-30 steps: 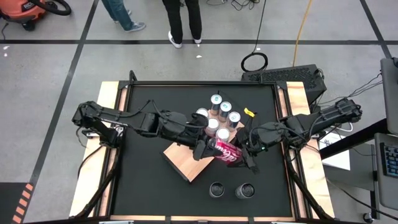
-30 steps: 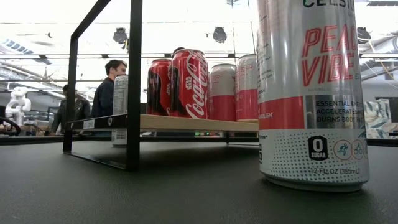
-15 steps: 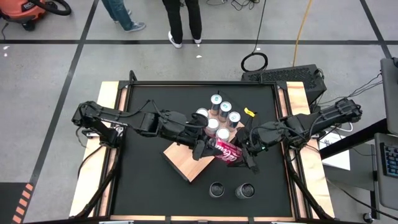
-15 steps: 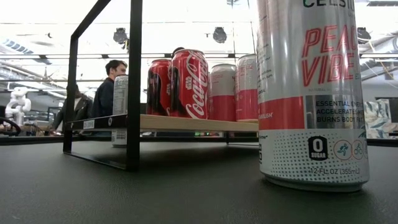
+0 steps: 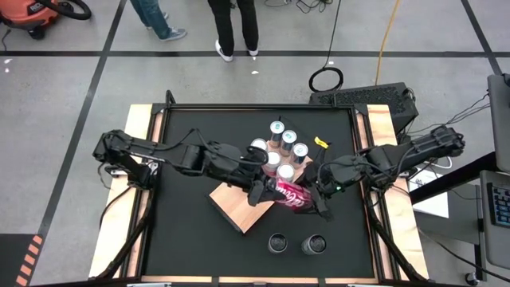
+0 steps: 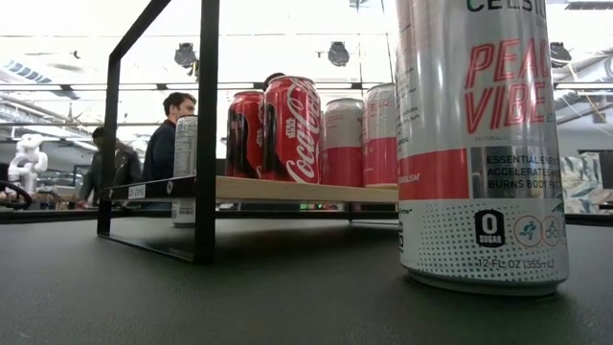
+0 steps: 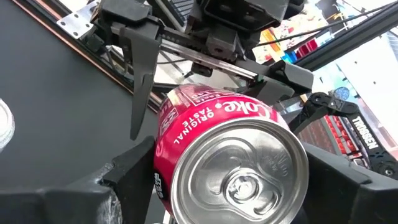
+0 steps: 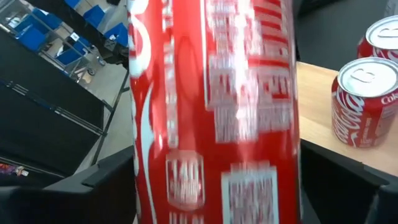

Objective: Place canned beverage on shelf
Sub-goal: Put the red white soda can on the shelf aligned with the other red white soda cans

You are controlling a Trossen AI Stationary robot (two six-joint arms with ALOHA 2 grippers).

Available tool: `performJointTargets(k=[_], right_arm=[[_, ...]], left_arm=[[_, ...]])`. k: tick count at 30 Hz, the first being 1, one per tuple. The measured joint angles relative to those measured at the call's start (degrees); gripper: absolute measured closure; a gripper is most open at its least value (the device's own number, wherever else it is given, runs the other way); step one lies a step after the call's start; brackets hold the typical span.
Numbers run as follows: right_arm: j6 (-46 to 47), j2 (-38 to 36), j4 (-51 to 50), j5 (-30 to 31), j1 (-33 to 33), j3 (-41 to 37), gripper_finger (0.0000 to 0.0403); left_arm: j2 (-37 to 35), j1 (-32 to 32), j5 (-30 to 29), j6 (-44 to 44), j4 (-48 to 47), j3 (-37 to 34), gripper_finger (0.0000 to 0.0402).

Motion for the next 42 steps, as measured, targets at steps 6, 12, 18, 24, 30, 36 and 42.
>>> performJointTargets(k=[6,12,18,24,30,36,42], right_arm=[[0.24,-2.23,-1.52,-0.24,0.11,0.0,0.0042],[0.51,-4.21,-5.27,-1.77,0.14,0.0,0.0042],[0.5,-6.01,-9.71,-3.61,0.17,-0.02,0.0041],[-0.01,-8.45,-11.94,-3.5,0.17,-0.07,0.0041],[-0.86,-10.69,-13.45,-3.05,0.17,-0.07,0.0041],[-0.87,-11.77,-16.22,-1.67,0.17,-0.07,0.0041],[-1.29,-11.89,-17.81,0.05,0.17,-0.07,0.0041]], left_arm=[[-1.29,0.5,-0.04,0.01,-0.21,-0.03,0.0093],[-1.85,1.24,0.08,0.36,-0.26,-0.01,0.0093],[-3.34,2.13,0.52,1.13,-2.08,0.24,0.0094],[-3.92,2.7,-0.02,4.51,-12.84,7.16,0.0094],[-3.92,2.95,-3.24,6.25,-19.22,11.43,0.0094],[-3.42,2.79,-6.56,6.08,-22.17,11.97,0.0094],[-1.49,2.08,-7.38,4.66,-22.24,11.92,0.0094]])
